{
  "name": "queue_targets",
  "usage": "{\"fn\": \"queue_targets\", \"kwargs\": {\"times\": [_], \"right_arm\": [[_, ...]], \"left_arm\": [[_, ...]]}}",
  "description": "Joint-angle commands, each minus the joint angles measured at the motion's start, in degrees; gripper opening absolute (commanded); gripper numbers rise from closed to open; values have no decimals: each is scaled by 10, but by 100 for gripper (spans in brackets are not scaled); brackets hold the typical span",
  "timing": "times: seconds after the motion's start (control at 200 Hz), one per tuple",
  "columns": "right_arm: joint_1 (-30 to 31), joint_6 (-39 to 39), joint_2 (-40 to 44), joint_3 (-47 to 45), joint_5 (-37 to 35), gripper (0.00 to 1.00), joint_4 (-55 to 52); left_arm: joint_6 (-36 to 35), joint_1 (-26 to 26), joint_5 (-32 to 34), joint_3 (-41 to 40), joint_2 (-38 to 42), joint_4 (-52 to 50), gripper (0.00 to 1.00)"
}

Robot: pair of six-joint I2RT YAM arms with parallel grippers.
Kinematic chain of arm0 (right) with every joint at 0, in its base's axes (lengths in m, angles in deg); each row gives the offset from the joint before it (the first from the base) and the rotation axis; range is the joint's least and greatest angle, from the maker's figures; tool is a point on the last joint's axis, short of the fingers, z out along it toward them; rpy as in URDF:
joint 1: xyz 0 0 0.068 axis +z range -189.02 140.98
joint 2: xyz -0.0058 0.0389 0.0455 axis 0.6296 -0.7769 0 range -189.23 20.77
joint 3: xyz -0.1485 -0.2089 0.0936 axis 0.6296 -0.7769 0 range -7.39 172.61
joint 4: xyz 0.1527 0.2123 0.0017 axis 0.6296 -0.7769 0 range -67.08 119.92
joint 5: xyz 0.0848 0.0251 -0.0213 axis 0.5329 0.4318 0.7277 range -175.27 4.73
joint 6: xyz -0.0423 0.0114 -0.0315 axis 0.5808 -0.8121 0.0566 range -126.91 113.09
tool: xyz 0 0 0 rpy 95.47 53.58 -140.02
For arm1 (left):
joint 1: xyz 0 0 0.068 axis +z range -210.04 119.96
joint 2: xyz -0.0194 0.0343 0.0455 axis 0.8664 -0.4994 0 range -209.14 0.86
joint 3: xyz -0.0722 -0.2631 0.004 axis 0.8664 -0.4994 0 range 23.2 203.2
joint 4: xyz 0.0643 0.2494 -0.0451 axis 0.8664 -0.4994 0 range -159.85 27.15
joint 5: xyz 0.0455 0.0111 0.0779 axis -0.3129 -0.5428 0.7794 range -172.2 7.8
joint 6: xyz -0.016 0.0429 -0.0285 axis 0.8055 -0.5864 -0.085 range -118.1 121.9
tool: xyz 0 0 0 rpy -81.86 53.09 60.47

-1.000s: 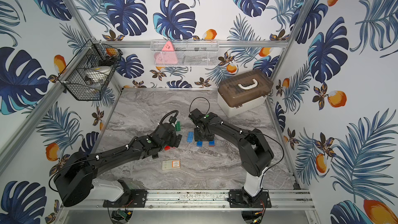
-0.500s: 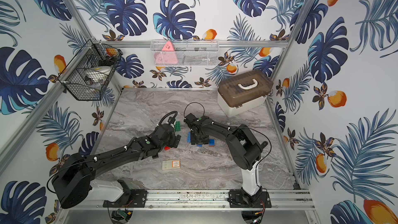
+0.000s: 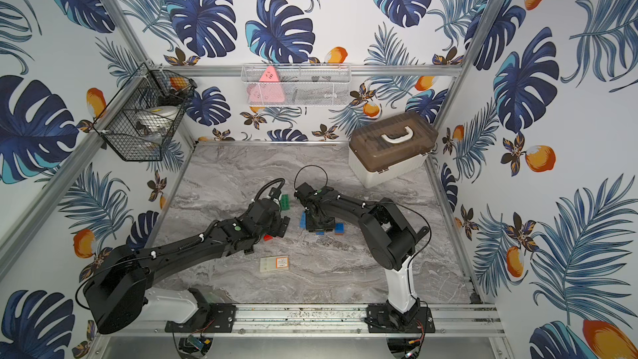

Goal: Assemble a spoon with lego
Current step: Pick up the lego brick from the center of the board, then assemble the lego brick with the lego brick.

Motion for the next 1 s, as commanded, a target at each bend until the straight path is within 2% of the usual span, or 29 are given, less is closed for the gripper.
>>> {"fn": "queue_targets", "kwargs": {"times": [0.0,0.35,0.755,0.996], "right_arm": [[0,2,-1,2,2,40,6],[-1,4,13,2,2,29,1],[-39,15,114,-8,-32,29,-58],[-75,32,143,-47,-20,29,-62]], "left_arm": [[6,-1,6,2,-2,3,99],[6,0,4,2,-5,2,99],[7,-1,0,2,-7,4,99],[8,-1,-2,2,-13,5,99]]}}
